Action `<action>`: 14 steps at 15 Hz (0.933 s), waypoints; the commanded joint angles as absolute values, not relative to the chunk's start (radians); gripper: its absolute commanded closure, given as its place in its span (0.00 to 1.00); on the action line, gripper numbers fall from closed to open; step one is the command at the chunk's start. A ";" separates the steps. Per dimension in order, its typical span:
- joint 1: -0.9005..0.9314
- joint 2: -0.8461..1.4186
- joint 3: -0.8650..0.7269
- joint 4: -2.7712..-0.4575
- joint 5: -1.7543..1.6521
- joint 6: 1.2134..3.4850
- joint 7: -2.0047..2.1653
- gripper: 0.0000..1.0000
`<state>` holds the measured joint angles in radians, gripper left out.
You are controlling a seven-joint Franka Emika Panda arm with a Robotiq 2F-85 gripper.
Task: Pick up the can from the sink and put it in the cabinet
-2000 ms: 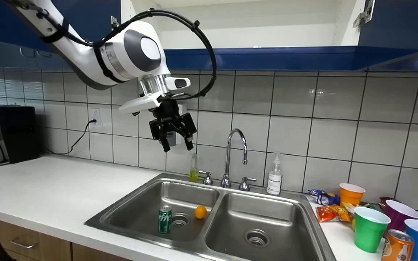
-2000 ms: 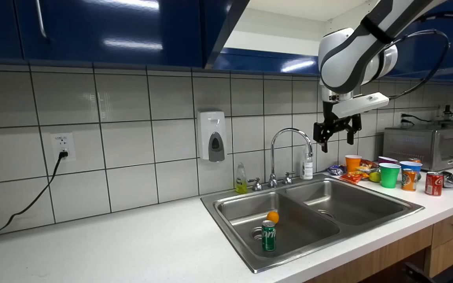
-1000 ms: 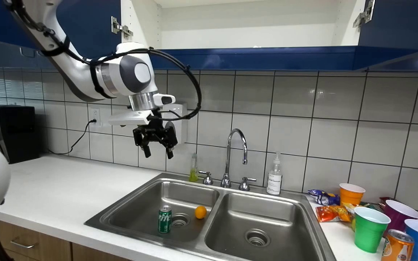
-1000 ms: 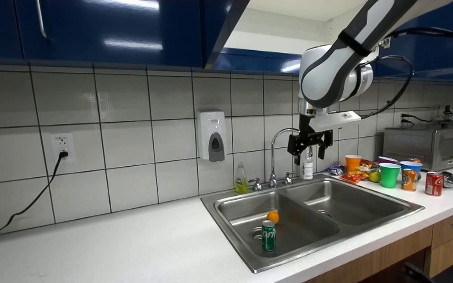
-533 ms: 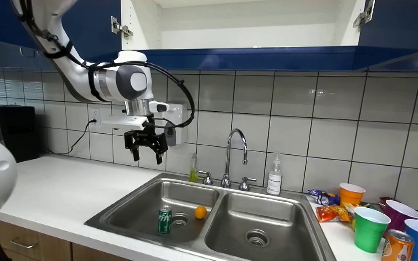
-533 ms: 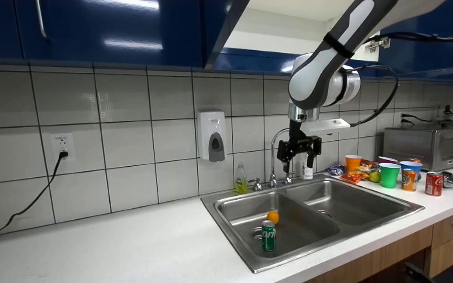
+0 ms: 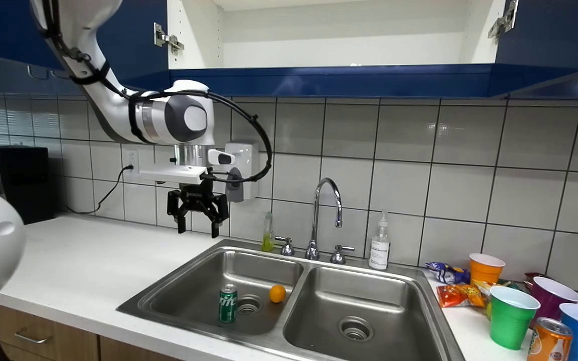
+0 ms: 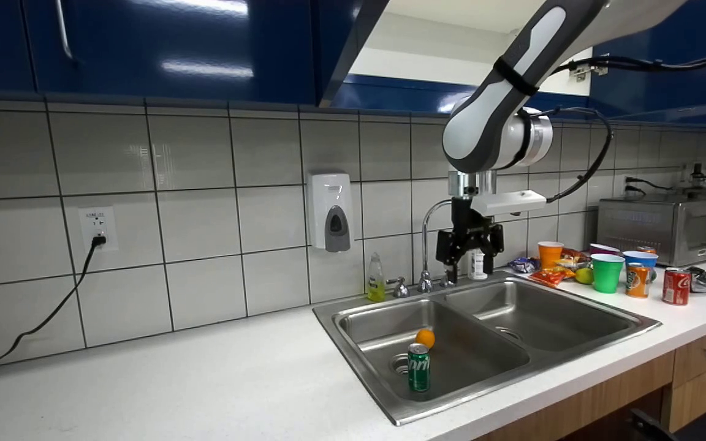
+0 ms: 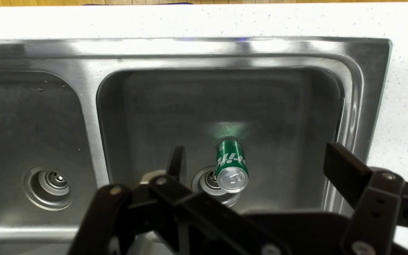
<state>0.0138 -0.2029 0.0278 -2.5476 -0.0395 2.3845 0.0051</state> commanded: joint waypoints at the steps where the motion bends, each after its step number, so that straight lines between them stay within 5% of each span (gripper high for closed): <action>1: 0.017 -0.170 0.026 -2.514 -0.044 2.336 -0.016 0.00; 14: 0.025 -0.026 0.040 -2.547 -0.099 2.449 0.042 0.00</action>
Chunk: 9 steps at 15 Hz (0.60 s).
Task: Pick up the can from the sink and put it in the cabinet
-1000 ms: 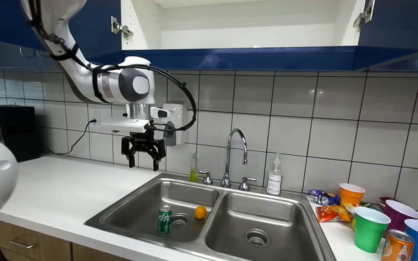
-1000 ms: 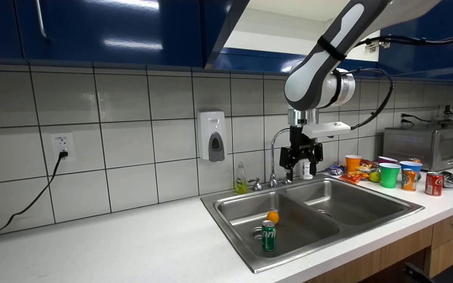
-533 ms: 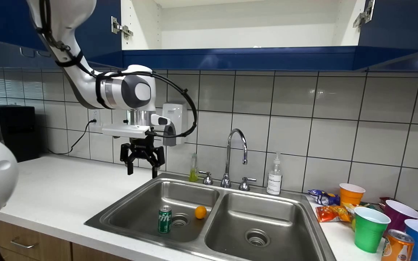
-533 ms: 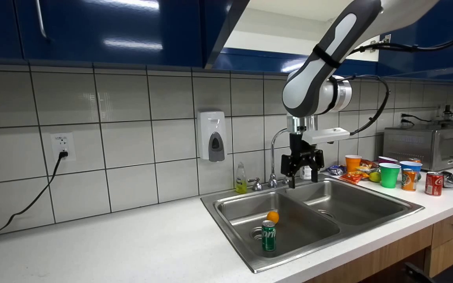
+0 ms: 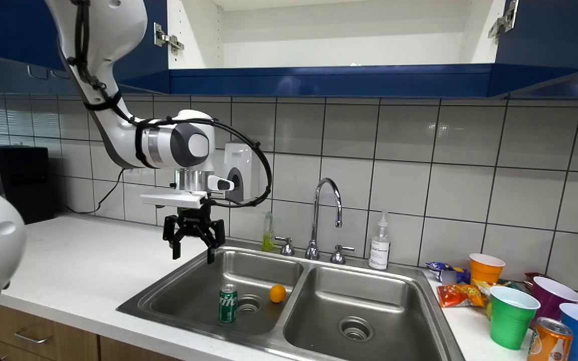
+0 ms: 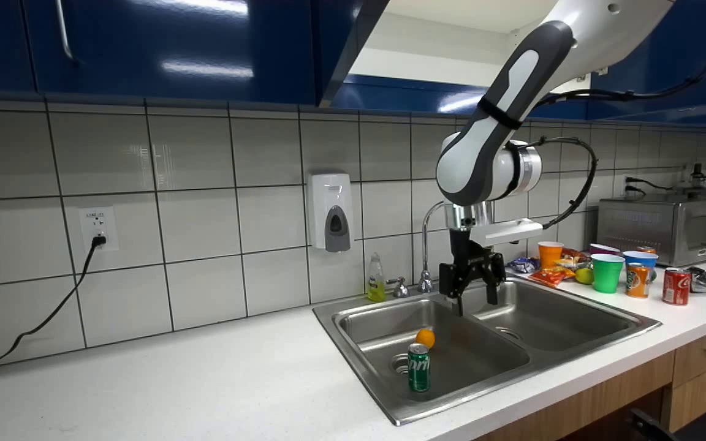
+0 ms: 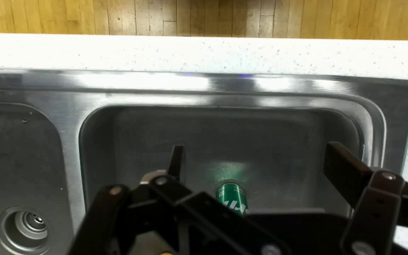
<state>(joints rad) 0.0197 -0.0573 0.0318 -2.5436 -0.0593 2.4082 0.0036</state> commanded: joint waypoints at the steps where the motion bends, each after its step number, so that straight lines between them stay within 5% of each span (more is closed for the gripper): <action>1: 0.027 -0.010 0.039 -2.548 -0.106 2.467 0.047 0.00; 9: 0.041 0.135 0.024 -2.541 -0.186 2.631 0.122 0.00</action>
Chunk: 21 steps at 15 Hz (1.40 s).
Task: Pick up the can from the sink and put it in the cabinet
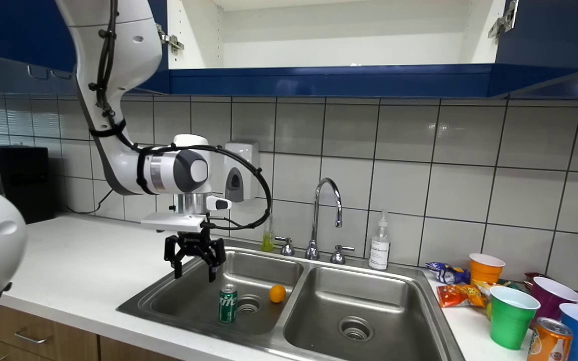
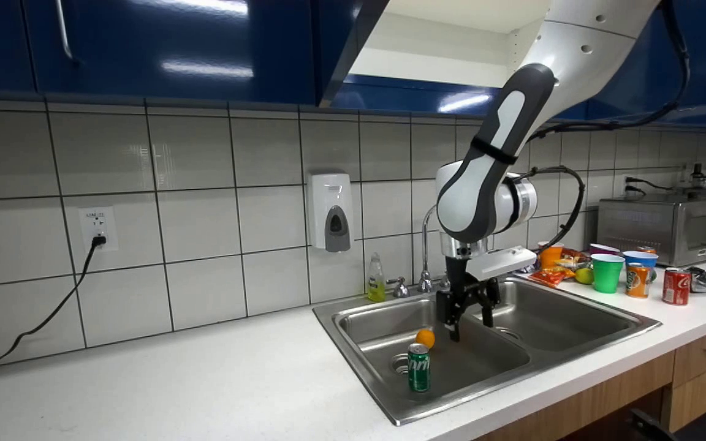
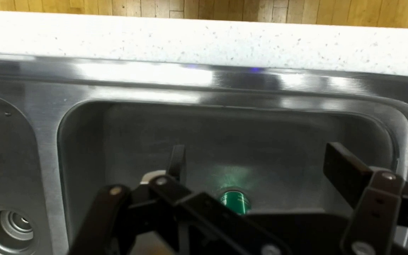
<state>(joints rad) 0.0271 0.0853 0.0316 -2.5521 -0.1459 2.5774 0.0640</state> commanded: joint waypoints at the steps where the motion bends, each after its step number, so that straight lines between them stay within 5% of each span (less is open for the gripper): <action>1: 0.045 0.155 0.021 -2.540 -0.195 2.659 0.137 0.00; 21: 0.329 0.447 -0.236 -2.429 -0.245 2.983 0.352 0.00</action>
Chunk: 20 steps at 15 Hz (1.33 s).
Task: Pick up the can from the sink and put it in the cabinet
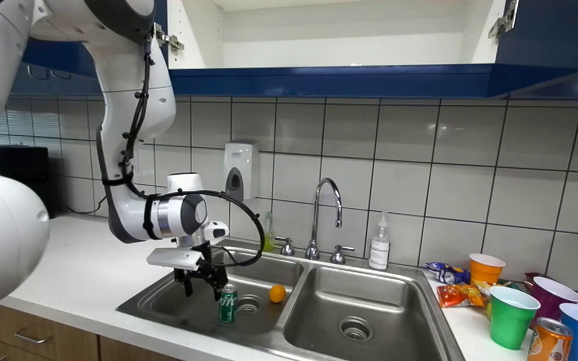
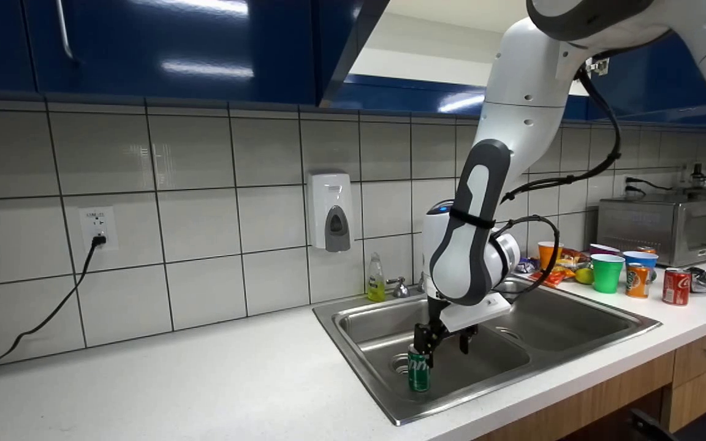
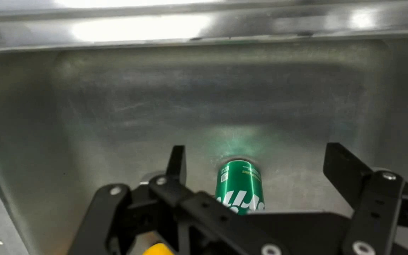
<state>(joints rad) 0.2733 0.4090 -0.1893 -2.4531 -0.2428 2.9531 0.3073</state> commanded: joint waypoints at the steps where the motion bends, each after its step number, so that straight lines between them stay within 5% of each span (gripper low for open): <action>1: 0.344 0.458 -0.247 -2.425 -0.240 2.992 0.355 0.00; 20: 0.561 0.666 -0.400 -2.361 -0.007 3.164 0.354 0.00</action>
